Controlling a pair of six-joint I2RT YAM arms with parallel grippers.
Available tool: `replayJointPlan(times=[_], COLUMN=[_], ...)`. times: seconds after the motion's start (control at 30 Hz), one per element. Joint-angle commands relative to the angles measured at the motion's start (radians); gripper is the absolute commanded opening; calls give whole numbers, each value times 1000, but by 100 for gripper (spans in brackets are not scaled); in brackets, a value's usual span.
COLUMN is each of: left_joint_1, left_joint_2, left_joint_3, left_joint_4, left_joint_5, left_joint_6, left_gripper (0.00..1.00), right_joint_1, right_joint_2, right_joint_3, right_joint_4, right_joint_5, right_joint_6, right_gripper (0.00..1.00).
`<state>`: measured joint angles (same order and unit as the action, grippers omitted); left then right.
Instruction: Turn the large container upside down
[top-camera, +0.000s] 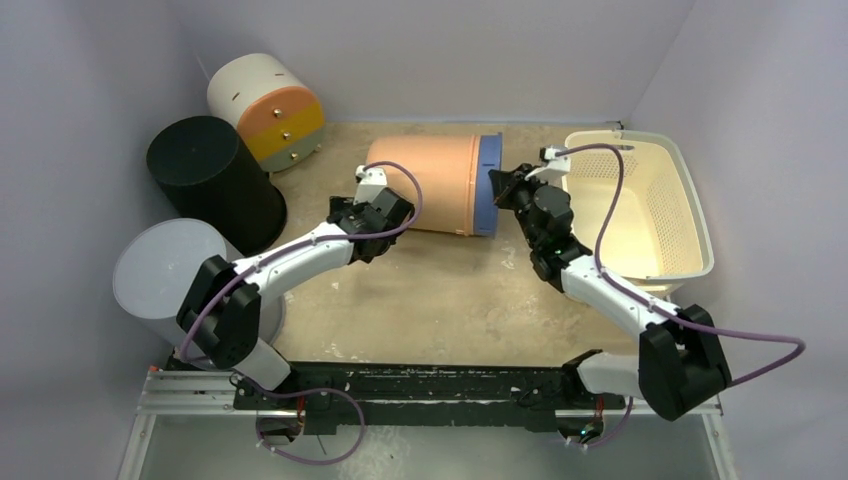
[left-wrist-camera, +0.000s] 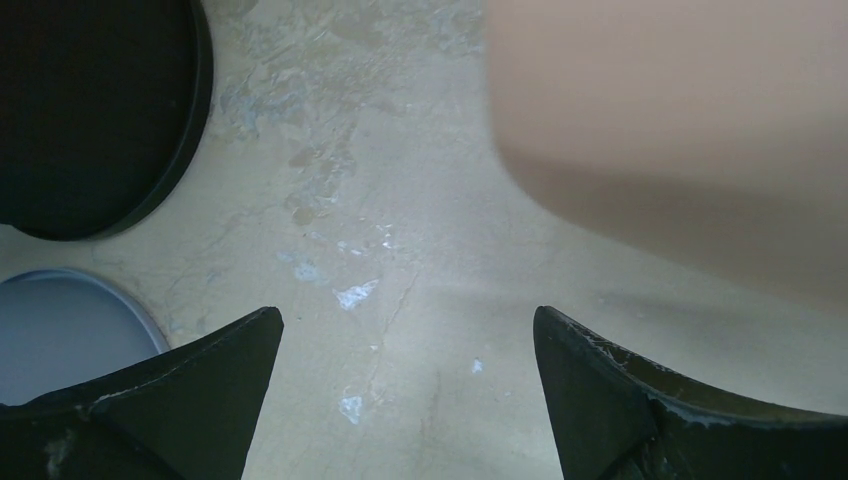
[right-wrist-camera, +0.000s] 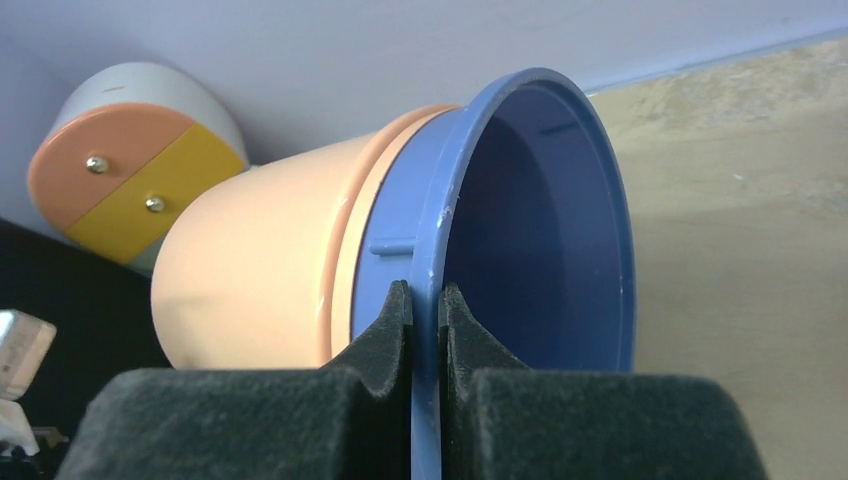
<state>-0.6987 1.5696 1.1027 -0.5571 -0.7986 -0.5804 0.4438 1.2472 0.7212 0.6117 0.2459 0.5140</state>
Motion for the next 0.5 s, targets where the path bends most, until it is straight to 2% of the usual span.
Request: replayJointPlan(times=[0.0, 0.13, 0.27, 0.47], left_joint_1=[-68, -136, -172, -176], left_joint_2=[-105, -176, -198, -84], left_joint_3=[117, 218, 260, 325], left_joint_4=[42, 94, 210, 226], left_joint_5=[18, 33, 93, 32], left_joint_6=[15, 40, 113, 176], left_gripper=[93, 93, 93, 93], right_joint_1=[54, 140, 166, 173], right_joint_2=[83, 173, 210, 204], right_joint_3=[23, 72, 86, 95], right_joint_4=[45, 72, 87, 76], right_joint_5=[-149, -122, -120, -117], right_joint_6=[-31, -29, -9, -14], right_gripper=[0, 0, 0, 0])
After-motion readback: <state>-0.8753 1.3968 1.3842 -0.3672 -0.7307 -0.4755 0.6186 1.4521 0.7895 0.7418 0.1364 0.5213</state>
